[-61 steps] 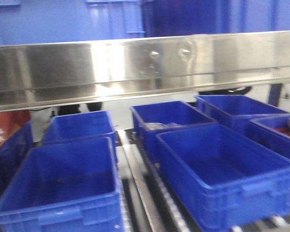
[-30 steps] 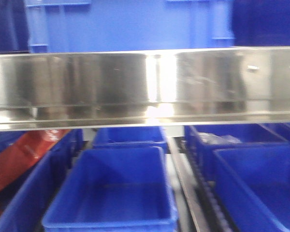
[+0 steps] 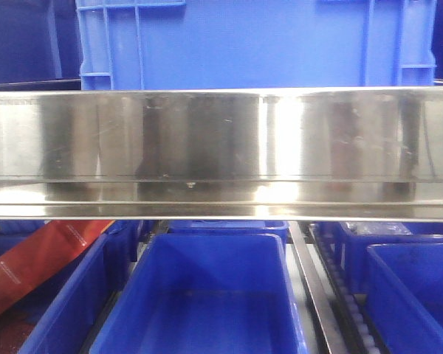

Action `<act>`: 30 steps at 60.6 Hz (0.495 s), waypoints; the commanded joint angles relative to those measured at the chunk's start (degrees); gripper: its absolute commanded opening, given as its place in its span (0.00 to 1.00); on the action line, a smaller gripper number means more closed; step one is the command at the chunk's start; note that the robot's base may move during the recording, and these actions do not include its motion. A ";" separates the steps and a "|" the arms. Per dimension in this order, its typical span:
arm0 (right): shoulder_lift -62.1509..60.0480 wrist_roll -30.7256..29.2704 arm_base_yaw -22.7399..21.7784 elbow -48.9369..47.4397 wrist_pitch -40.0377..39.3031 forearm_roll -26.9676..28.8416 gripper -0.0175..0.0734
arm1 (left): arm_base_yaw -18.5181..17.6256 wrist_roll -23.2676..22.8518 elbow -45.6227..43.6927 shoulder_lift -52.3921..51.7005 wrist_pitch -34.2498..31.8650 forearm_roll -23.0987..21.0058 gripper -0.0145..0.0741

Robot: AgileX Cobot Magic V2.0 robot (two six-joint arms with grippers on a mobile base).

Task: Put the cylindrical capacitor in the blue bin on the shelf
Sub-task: 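Move both held cylinders above the blue bins on the shelf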

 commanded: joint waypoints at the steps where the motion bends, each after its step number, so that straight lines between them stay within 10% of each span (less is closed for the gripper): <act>1: -0.01 -0.02 0.00 -0.43 -1.52 -0.33 0.01 | -0.36 0.04 -0.27 -0.30 -0.74 -0.38 0.04; 30: -0.01 -0.02 0.00 -0.43 -1.52 -0.33 0.01 | -0.36 0.04 -0.27 -0.30 -0.74 -0.38 0.04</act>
